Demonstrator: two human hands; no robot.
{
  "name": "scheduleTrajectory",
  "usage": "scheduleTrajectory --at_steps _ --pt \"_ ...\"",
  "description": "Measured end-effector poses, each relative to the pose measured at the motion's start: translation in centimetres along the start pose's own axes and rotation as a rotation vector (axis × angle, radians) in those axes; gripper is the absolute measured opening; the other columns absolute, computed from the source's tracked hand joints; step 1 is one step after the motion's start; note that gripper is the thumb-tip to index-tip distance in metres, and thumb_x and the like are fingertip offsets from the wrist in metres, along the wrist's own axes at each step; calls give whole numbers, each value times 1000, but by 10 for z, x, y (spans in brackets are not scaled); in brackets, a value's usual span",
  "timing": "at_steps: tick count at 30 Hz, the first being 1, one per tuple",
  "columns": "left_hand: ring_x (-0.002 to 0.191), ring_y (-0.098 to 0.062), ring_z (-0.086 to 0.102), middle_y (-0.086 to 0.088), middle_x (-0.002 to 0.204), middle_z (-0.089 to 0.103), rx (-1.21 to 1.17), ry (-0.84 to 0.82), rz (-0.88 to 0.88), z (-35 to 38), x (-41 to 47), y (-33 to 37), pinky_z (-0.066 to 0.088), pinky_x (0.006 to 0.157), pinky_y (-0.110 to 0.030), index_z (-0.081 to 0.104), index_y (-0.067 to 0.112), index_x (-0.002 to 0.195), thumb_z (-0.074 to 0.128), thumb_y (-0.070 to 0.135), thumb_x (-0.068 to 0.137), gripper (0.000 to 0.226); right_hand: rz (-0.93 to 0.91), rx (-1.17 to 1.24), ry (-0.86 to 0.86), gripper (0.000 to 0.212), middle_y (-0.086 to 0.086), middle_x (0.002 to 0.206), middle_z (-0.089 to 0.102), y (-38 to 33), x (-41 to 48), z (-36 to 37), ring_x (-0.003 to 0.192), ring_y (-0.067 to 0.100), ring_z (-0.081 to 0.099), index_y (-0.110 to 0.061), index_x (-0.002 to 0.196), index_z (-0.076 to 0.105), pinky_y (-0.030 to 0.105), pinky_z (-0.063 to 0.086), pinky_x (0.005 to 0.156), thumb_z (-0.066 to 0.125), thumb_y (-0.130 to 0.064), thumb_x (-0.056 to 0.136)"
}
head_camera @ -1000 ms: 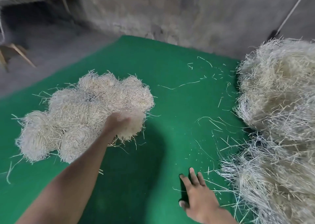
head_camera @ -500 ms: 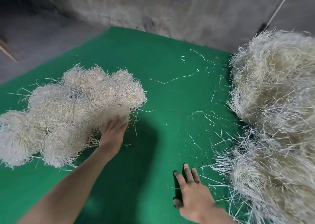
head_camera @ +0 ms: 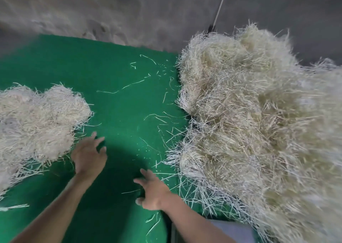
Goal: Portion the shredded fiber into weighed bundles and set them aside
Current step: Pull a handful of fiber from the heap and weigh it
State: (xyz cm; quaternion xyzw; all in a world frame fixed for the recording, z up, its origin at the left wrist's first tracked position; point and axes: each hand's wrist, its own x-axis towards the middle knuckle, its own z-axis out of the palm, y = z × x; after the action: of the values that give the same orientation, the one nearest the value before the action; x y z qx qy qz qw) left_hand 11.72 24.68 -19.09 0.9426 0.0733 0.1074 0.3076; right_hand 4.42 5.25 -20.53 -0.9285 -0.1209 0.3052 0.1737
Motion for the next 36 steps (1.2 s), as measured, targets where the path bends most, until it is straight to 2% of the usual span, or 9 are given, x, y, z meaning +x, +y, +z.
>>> scheduleTrajectory --at_steps 6,10,13,16,21,25,30,33,36 --pt "82 -22 67 -4 82 73 -805 -144 -275 20 -107 99 51 82 -38 68 22 84 61 5 88 19 5 -16 442 37 4 129 55 34 -71 -46 119 24 52 -19 123 57 40 45 101 61 -25 87" --pt "69 -24 62 -15 72 69 -820 -255 -252 34 -141 136 48 71 -37 66 19 73 58 5 88 22 73 -171 987 68 8 157 3 94 -113 -108 145 31 0 -26 144 26 49 0 115 51 -19 81" --pt "57 -17 46 -13 55 53 -675 -322 -128 39 -144 166 40 49 -23 60 12 62 59 2 88 28 400 -150 842 112 14 146 -35 136 -116 -166 138 36 -25 -35 144 -23 48 -18 105 67 -50 78" --pt "64 -19 58 -8 75 65 -656 -327 -57 38 -141 196 46 53 -9 65 3 72 58 3 87 17 486 -3 604 129 16 140 -44 160 -113 -167 138 39 -17 -38 142 -28 52 -2 107 72 -63 64" --pt "59 -2 57 3 67 63 -719 -325 29 35 -140 231 52 63 -22 67 5 95 56 7 90 12 406 -28 525 111 14 156 -10 173 -139 -141 137 41 26 -40 145 -3 37 47 92 64 5 68" --pt "79 0 64 11 89 66 -727 -321 10 46 -142 266 49 66 -13 64 22 100 60 9 89 17 218 -285 850 71 13 150 27 165 -180 -182 138 34 24 -33 147 9 49 24 110 51 -24 89" --pt "90 0 60 14 98 63 -724 -414 51 54 -148 315 46 70 -14 58 35 99 58 15 91 21 437 -408 775 95 9 151 -30 197 -229 -246 136 40 -28 -40 145 -16 61 -15 104 28 -2 70" --pt "95 -1 58 19 102 60 -701 -409 74 54 -147 346 47 80 -18 56 39 97 58 19 91 21 500 -266 754 90 19 149 23 219 -235 -248 135 40 29 -36 148 11 52 28 108 59 -2 81" --pt "97 1 56 12 114 59 -734 -392 113 52 -146 377 44 74 -14 54 34 108 63 18 88 26 336 -243 948 29 3 83 52 232 -236 -242 80 19 54 -16 113 48 28 50 70 56 -1 89"
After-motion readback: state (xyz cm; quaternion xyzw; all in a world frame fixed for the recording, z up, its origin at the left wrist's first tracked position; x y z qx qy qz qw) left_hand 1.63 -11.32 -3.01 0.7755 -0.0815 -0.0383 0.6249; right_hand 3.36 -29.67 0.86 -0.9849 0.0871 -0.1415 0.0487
